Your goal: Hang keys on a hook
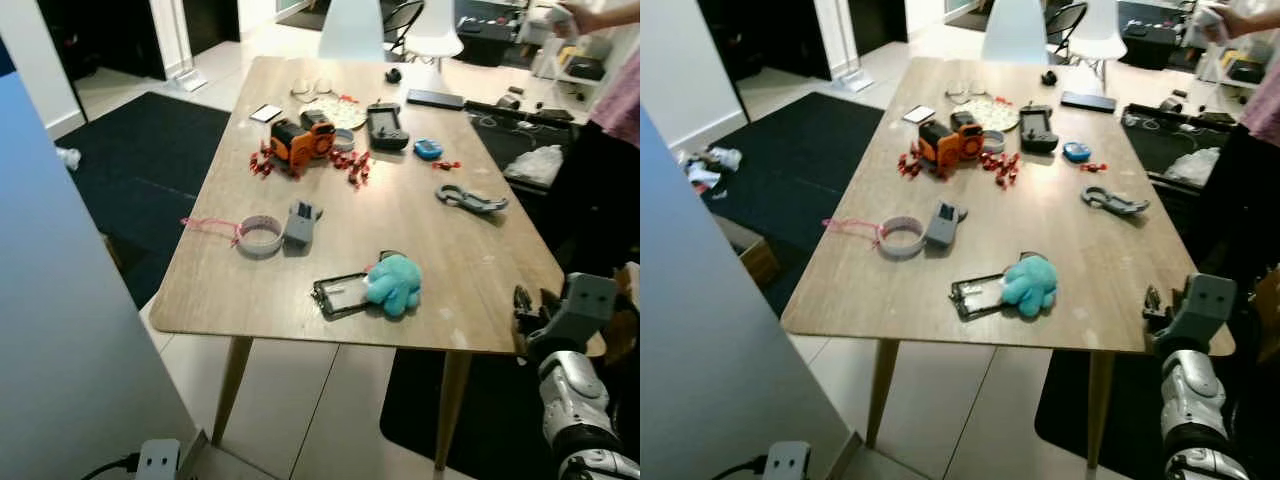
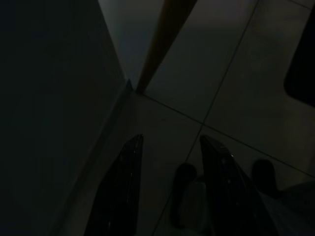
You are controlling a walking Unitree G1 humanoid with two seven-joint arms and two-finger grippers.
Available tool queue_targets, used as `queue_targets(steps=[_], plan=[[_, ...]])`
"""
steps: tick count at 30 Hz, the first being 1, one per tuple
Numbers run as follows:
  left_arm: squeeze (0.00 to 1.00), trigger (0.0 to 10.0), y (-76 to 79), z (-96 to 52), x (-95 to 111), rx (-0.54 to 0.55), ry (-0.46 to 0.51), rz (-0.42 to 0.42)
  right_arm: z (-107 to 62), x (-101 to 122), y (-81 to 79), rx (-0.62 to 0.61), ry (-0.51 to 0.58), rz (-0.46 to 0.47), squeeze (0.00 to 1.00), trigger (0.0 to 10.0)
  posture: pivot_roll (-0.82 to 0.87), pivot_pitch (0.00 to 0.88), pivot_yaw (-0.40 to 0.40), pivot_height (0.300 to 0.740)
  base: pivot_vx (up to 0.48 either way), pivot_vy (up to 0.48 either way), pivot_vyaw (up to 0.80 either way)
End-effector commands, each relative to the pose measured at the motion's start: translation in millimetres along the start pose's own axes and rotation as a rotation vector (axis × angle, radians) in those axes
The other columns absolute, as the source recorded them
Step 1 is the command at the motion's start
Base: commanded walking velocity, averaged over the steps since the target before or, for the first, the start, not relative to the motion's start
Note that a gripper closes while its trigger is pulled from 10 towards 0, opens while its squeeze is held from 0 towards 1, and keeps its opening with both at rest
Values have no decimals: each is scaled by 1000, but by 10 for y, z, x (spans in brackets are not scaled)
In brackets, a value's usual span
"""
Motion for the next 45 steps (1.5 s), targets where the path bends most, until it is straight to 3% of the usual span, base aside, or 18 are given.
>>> queue_targets(steps=[1, 9, 11, 15, 16, 17, 18, 20, 21, 23, 24, 31, 39, 44, 45], plan=[[0, 10000, -48, -46, -103, -5, -45, 19, 62, 155, -48, 35, 70, 9, 0, 10000, 70, 70, -33, 740, 0, 0, 0], [0, 10000, -40, -26, -75, -6, -39, 16, 192, 321, -300, 148, 128, 36, 0, 10000, 69, 69, -35, 740, 0, 0, 0], [0, 10000, -30, -20, -66, -8, -38, 15, 252, 239, -475, 219, 37, 60, 0, 10000, 63, 69, -31, 740, 0, 0, 0], [0, 10000, -22, -18, -64, -9, -38, 15, 266, 166, -632, 298, -25, 55, 0, 10000, 62, 70, -32, 740, 0, 0, 0], [0, 10000, -21, -19, -66, -9, -39, 14, 257, 127, -758, 364, -43, 36, 98, 10000, 60, 72, -33, 740, 0, 0, 0], [0, 10000, -18, -20, -68, -10, -40, 15, 240, 81, -894, 433, -60, 24, 569, 10000, 59, 73, -36, 740, 0, 0, 0], [0, 10000, -17, -21, -71, -9, -40, 14, 217, 26, -1023, 492, -76, 13, 906, 10000, 59, 73, -36, 740, 0, 0, 0], [0, 10000, -17, -21, -71, -9, -40, 14, 217, 26, -1023, 492, -76, 13, 906, 10000, 59, 73, -36, 740, 0, 0, 0], [0, 10000, -15, -22, -74, -8, -41, 13, 202, -6, -1095, 524, -85, 8, 906, 10000, 61, 72, -37, 740, 0, 0, 0], [0, 10000, -14, -26, -81, -6, -44, 9, 179, -61, -1209, 545, -86, 10, 745, 10000, 63, 72, -41, 740, 0, 0, 0], [0, 10000, -12, -29, -87, -5, -46, 8, 168, -92, -1246, 546, -87, 21, 0, 10000, 63, 73, -41, 740, 0, 0, 0], [0, 10000, -1, -30, -95, -10, -51, 10, 146, -225, -1335, 528, -129, 79, 0, 10000, 56, 76, -35, 740, 0, 0, 0], [0, 10000, 7, -19, -81, -16, -51, 13, 82, -377, -1591, 605, -215, 108, 0, 10000, 65, 81, -40, 740, 0, 0, 0], [0, 10000, 20, -14, -76, -14, -51, 8, 68, -426, -1558, 588, -237, 133, 0, 10000, 62, 78, -53, 740, 0, 0, 0], [0, 10000, 26, -11, -72, -13, -49, 4, 67, -450, -1533, 572, -251, 139, 169, 10000, 60, 77, -56, 740, 0, 0, 0]])
Point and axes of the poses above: a point about 5 cm out from each wrist's last joint towards the gripper, its own z axis pointing out of the wrist towards the gripper, its own x axis along the axis of the wrist's last joint, y = z × x, the point moved 1 cm from there along z, pointing out of the wrist towards the gripper, and after that the axes turned 14 degrees about z, right-handed, at the moved point
